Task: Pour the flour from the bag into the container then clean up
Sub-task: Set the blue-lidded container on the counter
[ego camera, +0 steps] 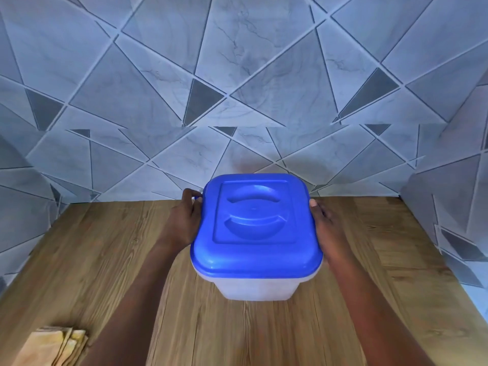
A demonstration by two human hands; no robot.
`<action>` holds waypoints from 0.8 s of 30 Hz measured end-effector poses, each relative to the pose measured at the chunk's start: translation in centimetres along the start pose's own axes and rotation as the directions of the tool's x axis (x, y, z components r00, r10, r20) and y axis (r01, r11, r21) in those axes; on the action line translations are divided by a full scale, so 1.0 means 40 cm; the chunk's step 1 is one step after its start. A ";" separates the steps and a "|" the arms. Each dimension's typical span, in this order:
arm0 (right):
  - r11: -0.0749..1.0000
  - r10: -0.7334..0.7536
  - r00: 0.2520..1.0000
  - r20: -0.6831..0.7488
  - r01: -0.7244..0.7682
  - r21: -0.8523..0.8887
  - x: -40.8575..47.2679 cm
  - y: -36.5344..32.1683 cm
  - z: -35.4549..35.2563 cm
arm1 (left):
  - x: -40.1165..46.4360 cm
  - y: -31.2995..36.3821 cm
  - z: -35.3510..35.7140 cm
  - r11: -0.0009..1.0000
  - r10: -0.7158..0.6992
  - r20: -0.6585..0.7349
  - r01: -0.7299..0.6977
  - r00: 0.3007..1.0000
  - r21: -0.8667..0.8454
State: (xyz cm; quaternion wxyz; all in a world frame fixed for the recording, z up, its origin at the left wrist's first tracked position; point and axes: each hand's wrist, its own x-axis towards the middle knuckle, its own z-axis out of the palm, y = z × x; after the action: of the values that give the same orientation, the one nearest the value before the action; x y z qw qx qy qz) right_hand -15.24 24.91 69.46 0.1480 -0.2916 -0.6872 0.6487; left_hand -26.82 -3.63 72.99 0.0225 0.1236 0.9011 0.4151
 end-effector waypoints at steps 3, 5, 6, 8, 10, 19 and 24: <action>1.000 -0.005 1.000 0.006 0.005 0.007 0.000 0.001 -0.002 | 0.006 -0.015 -0.002 0.994 0.085 -0.003 -0.085 0.996 0.065; 1.000 -0.008 1.000 0.005 0.008 0.026 -0.003 0.000 -0.002 | 0.009 -0.021 -0.006 0.991 0.101 -0.008 -0.100 0.995 0.089; 1.000 -0.003 1.000 0.003 0.003 0.031 -0.003 -0.002 -0.001 | 0.011 -0.024 -0.006 0.991 0.098 -0.008 -0.097 0.995 0.095; 0.999 0.001 1.000 0.000 -0.001 0.033 -0.007 -0.008 0.003 | 0.012 -0.028 -0.007 0.989 0.097 -0.005 -0.096 0.995 0.116; 1.000 -0.004 1.000 0.007 0.004 0.011 -0.010 -0.010 0.006 | 0.013 -0.027 -0.009 0.986 0.107 0.000 -0.107 0.994 0.126; 0.999 -0.041 0.999 0.000 0.041 -0.029 -0.026 -0.020 -0.016 | -0.016 -0.123 0.041 0.945 -0.032 0.000 0.031 0.999 -0.325; 0.999 -0.040 0.999 -0.013 0.040 -0.029 -0.022 -0.013 0.006 | -0.027 -0.152 0.032 0.886 -0.151 -0.007 0.133 0.988 -0.444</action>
State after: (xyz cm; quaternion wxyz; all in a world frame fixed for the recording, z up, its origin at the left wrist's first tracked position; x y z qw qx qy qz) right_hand -14.78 24.21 70.08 0.1614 -0.2842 -0.7012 0.6337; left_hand -26.83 -6.75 67.49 0.0617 0.0404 0.7900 0.6087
